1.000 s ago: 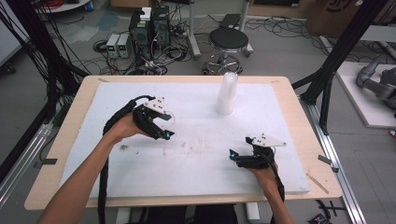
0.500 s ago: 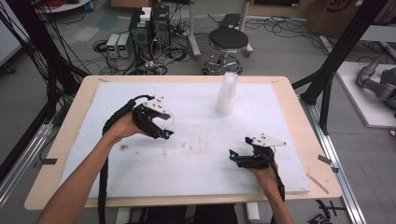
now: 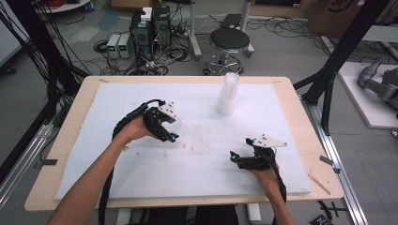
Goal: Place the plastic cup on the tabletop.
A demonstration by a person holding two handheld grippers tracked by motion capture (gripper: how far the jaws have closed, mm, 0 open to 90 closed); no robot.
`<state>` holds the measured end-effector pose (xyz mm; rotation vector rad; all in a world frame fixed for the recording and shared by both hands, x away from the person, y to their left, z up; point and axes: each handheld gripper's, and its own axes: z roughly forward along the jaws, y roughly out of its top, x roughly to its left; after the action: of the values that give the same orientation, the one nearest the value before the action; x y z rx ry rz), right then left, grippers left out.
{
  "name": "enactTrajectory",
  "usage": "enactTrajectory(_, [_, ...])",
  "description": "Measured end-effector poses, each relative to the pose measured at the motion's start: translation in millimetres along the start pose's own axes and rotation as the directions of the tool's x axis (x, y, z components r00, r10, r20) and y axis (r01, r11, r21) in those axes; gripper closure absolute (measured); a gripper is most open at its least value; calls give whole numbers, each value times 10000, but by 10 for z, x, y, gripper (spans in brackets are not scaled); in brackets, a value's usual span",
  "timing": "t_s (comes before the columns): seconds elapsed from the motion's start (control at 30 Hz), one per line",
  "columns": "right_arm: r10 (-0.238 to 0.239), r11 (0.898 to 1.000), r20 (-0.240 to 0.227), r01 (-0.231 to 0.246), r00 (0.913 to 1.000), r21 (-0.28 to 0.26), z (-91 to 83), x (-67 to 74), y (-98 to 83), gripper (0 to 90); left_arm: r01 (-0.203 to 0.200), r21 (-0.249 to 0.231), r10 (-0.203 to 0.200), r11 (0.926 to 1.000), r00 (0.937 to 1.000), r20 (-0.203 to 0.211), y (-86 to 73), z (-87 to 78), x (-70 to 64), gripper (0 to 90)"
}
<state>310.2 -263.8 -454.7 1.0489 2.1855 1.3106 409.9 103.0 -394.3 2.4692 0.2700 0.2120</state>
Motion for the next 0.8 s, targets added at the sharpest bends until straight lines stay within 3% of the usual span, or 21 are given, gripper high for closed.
enactTrajectory(0.23, [27,10000,-61,-27,10000,66,4,-7,0,129,-69,360,67,9993,10000,56,46,182,-14,312])
enactTrajectory(0.43, [82,10000,-68,-82,9999,54,2,-7,-1,129,32,471,-28,9989,10000,-85,68,229,-16,307])
enactTrajectory(0.53, [62,10000,-77,-62,10000,73,3,-8,-1,129,126,633,-122,9979,9999,-73,54,248,-17,266])
enactTrajectory(0.6, [51,10000,-75,-50,10000,67,2,-8,-1,129,170,733,-173,9972,9998,27,47,263,-12,176])
enactTrajectory(0.63, [71,10000,-90,-70,9999,55,0,-6,-1,129,518,833,-540,9952,9983,240,33,287,2,144])
enactTrajectory(0.8, [116,9999,-127,-116,9999,55,-3,-8,-3,129,628,720,-641,9954,9978,153,27,259,10,132])
